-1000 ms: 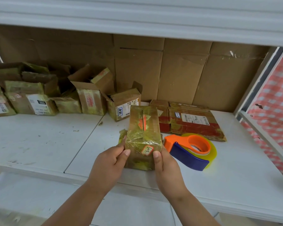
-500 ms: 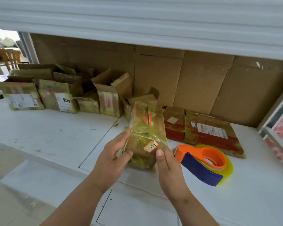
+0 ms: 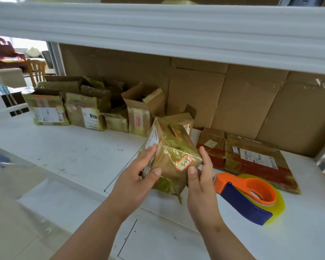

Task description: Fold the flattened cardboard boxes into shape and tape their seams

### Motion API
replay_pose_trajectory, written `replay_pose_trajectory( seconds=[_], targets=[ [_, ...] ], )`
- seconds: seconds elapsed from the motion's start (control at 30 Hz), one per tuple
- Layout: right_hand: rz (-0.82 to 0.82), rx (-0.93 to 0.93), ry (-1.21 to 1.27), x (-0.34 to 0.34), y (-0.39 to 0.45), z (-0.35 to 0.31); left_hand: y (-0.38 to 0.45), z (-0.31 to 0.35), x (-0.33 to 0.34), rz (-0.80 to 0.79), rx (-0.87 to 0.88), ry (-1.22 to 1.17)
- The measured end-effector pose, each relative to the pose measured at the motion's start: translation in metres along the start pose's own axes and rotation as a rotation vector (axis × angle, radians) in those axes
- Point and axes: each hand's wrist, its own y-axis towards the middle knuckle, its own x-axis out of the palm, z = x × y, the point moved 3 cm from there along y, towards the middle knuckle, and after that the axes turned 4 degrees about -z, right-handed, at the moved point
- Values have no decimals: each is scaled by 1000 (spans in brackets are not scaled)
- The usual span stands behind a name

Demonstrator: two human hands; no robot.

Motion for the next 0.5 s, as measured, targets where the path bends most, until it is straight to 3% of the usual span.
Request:
replay_pose_trajectory(
  seconds=[0.17, 0.37, 0.5],
  targets=[
    [52, -11, 80, 26, 16, -10, 12, 3, -32, 1, 13, 53],
    [203, 120, 322, 66, 30, -9, 23, 2, -87, -22, 74, 118],
    [223, 186, 417, 109, 28, -5, 27, -11, -138, 76, 50, -73]
  ],
)
